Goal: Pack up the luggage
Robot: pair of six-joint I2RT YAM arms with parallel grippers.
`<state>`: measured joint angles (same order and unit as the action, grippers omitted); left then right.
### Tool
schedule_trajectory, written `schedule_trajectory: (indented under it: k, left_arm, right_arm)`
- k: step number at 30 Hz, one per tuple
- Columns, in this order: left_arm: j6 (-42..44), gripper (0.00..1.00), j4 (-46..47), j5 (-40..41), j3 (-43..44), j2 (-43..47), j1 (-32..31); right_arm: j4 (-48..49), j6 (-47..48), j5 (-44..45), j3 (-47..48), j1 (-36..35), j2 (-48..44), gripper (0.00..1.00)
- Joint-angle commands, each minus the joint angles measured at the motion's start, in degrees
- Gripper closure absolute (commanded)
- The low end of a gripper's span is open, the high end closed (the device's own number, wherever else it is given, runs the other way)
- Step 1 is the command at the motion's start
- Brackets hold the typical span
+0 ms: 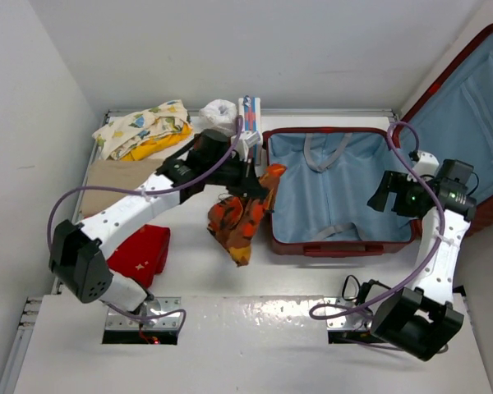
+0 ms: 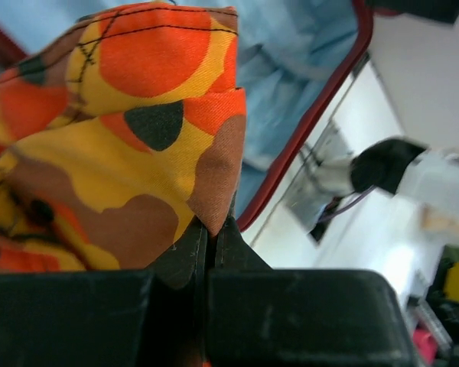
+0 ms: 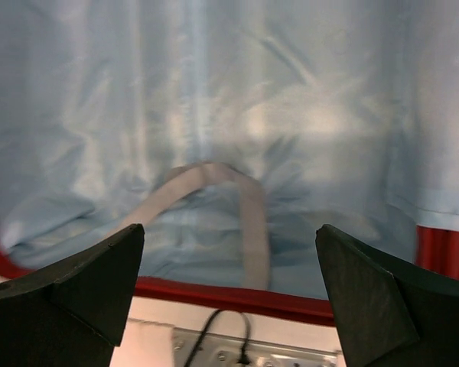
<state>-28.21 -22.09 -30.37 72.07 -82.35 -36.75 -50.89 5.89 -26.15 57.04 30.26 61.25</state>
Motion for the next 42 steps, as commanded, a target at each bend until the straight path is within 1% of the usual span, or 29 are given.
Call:
schedule_trajectory:
  k: [1, 3, 4, 5, 7, 8, 9, 11, 12, 14, 16, 17, 18, 20, 21, 25, 26, 27, 30, 31, 34, 35, 42]
  left_arm:
    - [-10.2, 1.00, 7.8, 2.0, 6.2, -3.2, -3.7]
    - [-12.3, 1.00, 7.8, 6.4, 9.9, -7.3, -5.8]
    - [-14.1, 1.00, 7.8, 8.8, 11.1, -8.7, -6.3]
    - [-14.9, 1.00, 7.8, 10.1, 13.4, -11.2, -6.9]
    - [-16.3, 1.00, 7.1, 13.9, 16.1, -13.4, -8.9]
    - [-16.9, 1.00, 6.4, 17.2, 18.5, -14.5, -9.6]
    - [-16.9, 1.00, 5.8, 19.0, 19.8, -16.4, -10.7]
    - [-18.5, 1.00, 5.3, 22.5, 23.7, -18.5, -11.6]
    - [-18.5, 1.00, 5.3, 23.1, 25.1, -19.5, -12.4]
    - [-18.5, 1.00, 4.6, 24.6, 27.8, -22.7, -13.1]
    - [-18.5, 1.00, 4.6, 25.4, 31.2, -24.8, -13.6]
    - [-18.5, 1.00, 4.6, 25.4, 32.2, -26.9, -13.6]
    - [-18.5, 1.00, 4.6, 24.8, 34.1, -27.8, -13.6]
    - [-19.0, 1.00, 4.6, 24.7, 35.2, -29.1, -13.6]
    - [-19.0, 1.00, 4.6, 24.7, 35.9, -30.2, -14.2]
    - [-19.0, 1.00, 4.6, 24.7, 36.5, -31.6, -14.2]
    - [-19.0, 1.00, 4.6, 24.7, 36.5, -31.6, -14.2]
    - [-19.0, 1.00, 4.6, 24.7, 36.5, -31.6, -14.2]
    - [-19.0, 1.00, 5.1, 23.6, 37.0, -32.2, -13.7]
    - [-19.0, 1.00, 5.1, 23.6, 37.0, -32.2, -13.7]
    - [-19.0, 1.00, 5.7, 23.0, 37.0, -32.2, -13.7]
    - [-19.6, 1.00, 5.7, 23.0, 37.0, -32.2, -14.2]
    - [-19.6, 1.00, 6.2, 21.8, 37.0, -32.2, -14.2]
  right_arm:
    - [-3.0, -1.3, -10.1, 3.3, 0.7, -0.3, 0.07]
    - [-3.9, -3.9, -13.6, 3.6, 0.6, -0.8, 0.07]
    - [-4.1, -5.2, -19.8, 3.5, 0.6, -1.0, 0.07]
    - [-4.2, -8.4, -22.0, 3.3, 0.6, -1.3, 0.06]
    - [-1.0, -15.5, -29.5, 1.9, 0.6, -1.6, 0.05]
    - [-0.4, -17.2, -31.1, 0.7, 0.4, -1.9, 0.05]
    - [2.7, -22.5, -34.2, -0.8, 0.5, -1.8, 0.03]
    - [5.2, -26.3, -37.4, -4.2, -0.6, -2.4, 0.03]
    - [8.1, -30.2, -37.7, -4.9, -1.2, -2.5, 0.03]
    - [9.3, -32.0, -36.5, -7.1, -3.4, -3.0, 0.03]
    - [12.7, -35.4, -35.3, -7.8, -6.9, -4.6, 0.03]
    - [13.5, -37.2, -31.7, -9.0, -8.0, -4.7, 0.03]
    - [14.8, -37.6, -30.3, -9.1, -11.0, -5.2, 0.03]
    - [15.6, -38.0, -25.3, -9.2, -13.2, -4.9, 0.03]
    - [16.1, -38.2, -24.6, -9.3, -16.3, -4.8, 0.03]
    - [22.3, -43.8, -23.7, -10.9, -18.9, -3.5, 0.03]
    - [22.6, -43.8, -23.7, -11.0, -19.1, -2.4, 0.03]
    - [22.1, -43.3, -21.5, -10.0, -19.4, -1.8, 0.03]
    - [20.8, -38.2, -16.9, -9.1, -21.2, 0.1, 0.03]
    - [21.3, -38.0, -14.9, -9.1, -22.7, 0.4, 0.05]
    - [23.6, -37.4, -11.0, -9.8, -24.2, 2.5, 0.06]
    - [25.4, -37.2, -10.7, -9.8, -24.6, 3.4, 0.06]
    - [27.1, -37.6, -10.9, -8.7, -27.4, 7.9, 0.10]
